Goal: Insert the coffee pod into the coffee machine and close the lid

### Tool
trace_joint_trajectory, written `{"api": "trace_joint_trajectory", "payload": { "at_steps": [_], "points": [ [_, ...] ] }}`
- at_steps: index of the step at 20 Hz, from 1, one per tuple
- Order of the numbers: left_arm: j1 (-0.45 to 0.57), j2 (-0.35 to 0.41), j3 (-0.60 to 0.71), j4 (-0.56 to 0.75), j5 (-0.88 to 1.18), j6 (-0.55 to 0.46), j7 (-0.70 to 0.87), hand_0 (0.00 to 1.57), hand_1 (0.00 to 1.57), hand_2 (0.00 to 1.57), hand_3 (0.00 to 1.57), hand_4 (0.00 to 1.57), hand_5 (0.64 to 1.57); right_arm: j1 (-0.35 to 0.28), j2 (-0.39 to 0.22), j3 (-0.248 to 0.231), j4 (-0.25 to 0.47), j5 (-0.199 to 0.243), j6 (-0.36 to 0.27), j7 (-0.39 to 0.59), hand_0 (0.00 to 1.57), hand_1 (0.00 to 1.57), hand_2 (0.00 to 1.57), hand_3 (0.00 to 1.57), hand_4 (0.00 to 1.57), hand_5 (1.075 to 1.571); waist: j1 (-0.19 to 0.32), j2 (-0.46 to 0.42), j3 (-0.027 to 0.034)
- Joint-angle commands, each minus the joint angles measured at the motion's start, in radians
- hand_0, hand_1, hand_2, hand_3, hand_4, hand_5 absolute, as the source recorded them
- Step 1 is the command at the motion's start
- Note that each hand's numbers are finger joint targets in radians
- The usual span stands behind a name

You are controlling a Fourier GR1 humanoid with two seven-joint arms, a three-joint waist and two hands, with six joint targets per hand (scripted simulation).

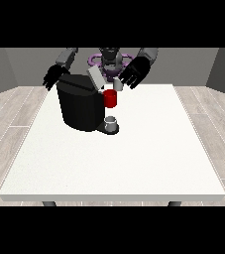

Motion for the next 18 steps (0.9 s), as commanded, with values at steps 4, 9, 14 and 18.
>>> {"api": "trace_joint_trajectory", "payload": {
  "at_steps": [4,9,14,18],
  "points": [
    [-0.050,-0.026,-0.005,0.007,-0.016,-0.001,0.039,1.31,1.31,1.33,1.24,0.49,1.571,-0.013,0.007,-0.007,0.010,0.004,-0.016,-0.011,0.00,0.00,0.00,0.00,0.51,1.571,-0.012,0.024,0.0001],
    [-0.033,-0.040,-0.015,0.024,-0.028,-0.017,0.042,1.33,1.33,1.34,1.23,0.50,1.571,-0.020,-0.003,-0.010,-0.012,-0.012,-0.007,0.057,0.00,0.00,0.00,0.00,0.50,1.571,-0.010,-0.003,-0.0002],
    [-0.026,-0.048,-0.027,0.021,-0.039,-0.019,-0.004,1.25,1.25,1.29,1.21,0.51,1.571,-0.018,0.037,0.010,-0.018,0.020,-0.064,0.040,0.00,0.00,0.00,0.00,0.51,1.571,0.006,0.009,-0.0004],
    [-0.042,-0.059,-0.013,0.022,-0.042,0.013,0.018,1.18,1.18,1.26,1.19,0.50,1.571,-0.029,-0.003,-0.019,-0.006,-0.005,-0.016,-0.003,0.00,0.00,0.00,0.00,0.48,1.571,-0.006,0.039,-0.0001]
  ]
}}
